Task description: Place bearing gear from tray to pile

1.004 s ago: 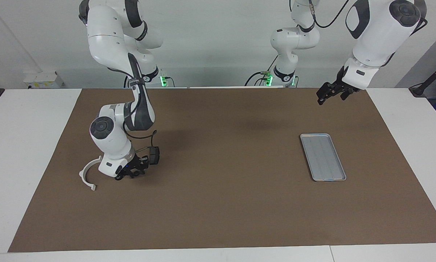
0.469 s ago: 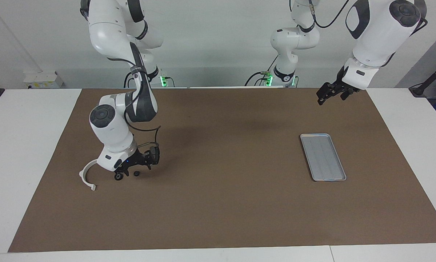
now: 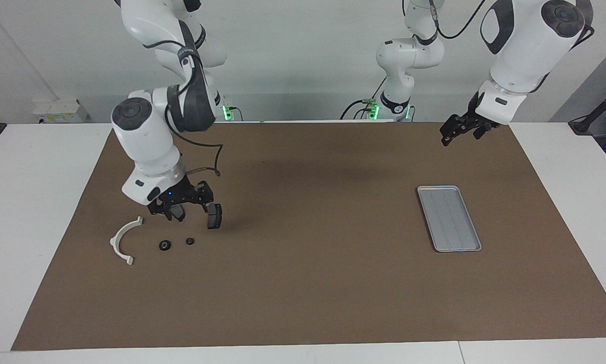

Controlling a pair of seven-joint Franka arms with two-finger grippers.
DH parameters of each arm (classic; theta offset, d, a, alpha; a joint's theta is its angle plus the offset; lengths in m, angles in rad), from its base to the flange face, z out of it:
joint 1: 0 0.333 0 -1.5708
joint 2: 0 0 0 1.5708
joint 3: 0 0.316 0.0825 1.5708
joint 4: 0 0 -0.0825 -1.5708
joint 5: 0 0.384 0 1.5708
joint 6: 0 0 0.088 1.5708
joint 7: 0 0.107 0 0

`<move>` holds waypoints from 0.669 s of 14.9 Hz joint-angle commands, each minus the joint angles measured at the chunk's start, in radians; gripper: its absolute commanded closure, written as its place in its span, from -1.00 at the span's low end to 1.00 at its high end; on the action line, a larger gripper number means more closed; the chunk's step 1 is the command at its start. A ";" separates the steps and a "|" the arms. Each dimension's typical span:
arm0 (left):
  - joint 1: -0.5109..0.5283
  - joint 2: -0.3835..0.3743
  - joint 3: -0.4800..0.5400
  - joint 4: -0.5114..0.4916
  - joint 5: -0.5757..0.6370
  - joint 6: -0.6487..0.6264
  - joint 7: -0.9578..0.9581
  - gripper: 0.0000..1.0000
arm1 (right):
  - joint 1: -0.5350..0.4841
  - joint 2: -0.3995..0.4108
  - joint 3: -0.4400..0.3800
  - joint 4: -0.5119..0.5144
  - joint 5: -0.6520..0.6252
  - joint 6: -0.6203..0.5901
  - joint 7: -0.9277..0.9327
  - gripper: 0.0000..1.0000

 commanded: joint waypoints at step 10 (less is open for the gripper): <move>-0.005 -0.008 0.005 -0.003 0.018 0.005 -0.002 -1.00 | -0.079 -0.134 -0.006 0.066 -0.003 -0.274 0.004 -1.00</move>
